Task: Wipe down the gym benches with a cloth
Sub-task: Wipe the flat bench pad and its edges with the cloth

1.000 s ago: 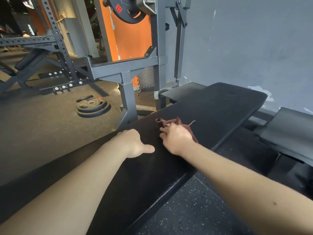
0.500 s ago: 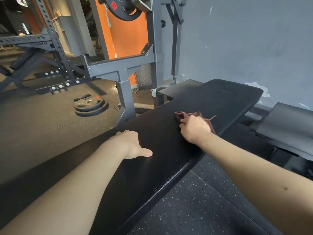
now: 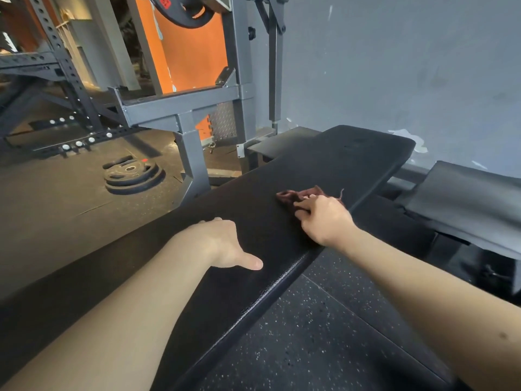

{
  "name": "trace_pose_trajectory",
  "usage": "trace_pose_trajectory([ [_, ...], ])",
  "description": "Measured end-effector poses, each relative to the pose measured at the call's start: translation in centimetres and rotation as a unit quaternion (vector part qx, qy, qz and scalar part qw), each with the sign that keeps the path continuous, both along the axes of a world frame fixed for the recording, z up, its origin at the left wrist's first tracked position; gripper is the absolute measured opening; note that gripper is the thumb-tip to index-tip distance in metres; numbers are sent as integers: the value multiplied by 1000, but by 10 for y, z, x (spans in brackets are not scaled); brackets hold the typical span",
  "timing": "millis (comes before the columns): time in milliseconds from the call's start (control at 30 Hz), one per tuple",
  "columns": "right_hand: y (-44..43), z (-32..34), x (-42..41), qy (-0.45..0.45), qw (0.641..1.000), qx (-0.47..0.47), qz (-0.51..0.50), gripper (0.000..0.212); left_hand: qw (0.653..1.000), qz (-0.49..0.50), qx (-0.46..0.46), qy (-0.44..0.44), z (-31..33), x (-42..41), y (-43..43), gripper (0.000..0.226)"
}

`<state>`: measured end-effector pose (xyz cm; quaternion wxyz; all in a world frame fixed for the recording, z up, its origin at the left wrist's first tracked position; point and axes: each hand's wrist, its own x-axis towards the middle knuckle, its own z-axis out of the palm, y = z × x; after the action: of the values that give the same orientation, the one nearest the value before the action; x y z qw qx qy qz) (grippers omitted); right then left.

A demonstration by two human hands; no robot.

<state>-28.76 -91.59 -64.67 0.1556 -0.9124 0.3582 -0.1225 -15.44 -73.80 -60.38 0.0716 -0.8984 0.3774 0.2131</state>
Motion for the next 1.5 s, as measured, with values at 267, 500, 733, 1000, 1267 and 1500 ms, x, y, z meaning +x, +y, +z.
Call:
trace_pose_trajectory([
  [267, 77, -15, -19, -91, 995, 12, 31, 31, 1000, -8, 11, -11, -2, 0, -2, 110],
  [500, 53, -23, -30, -109, 993, 5, 46, 29, 1000, -5, 7, -17, -5, 4, 0, 114],
  [733, -9, -10, -30, -68, 992, 23, -107, 28, 1000, -7, 1, -14, -7, 4, 0, 112],
  [1000, 78, -32, -59, -129, 991, -11, 22, 34, 1000, -5, 17, -8, -6, 4, -6, 111],
  [1267, 0, -13, -48, -127, 989, 46, -61, 25, 1000, 14, -20, -1, -5, -2, 6, 107],
  [1500, 31, 64, -32, -321, 837, 436, 79, 32, 942, 2, -333, 47, 38, -20, 5, 77],
])
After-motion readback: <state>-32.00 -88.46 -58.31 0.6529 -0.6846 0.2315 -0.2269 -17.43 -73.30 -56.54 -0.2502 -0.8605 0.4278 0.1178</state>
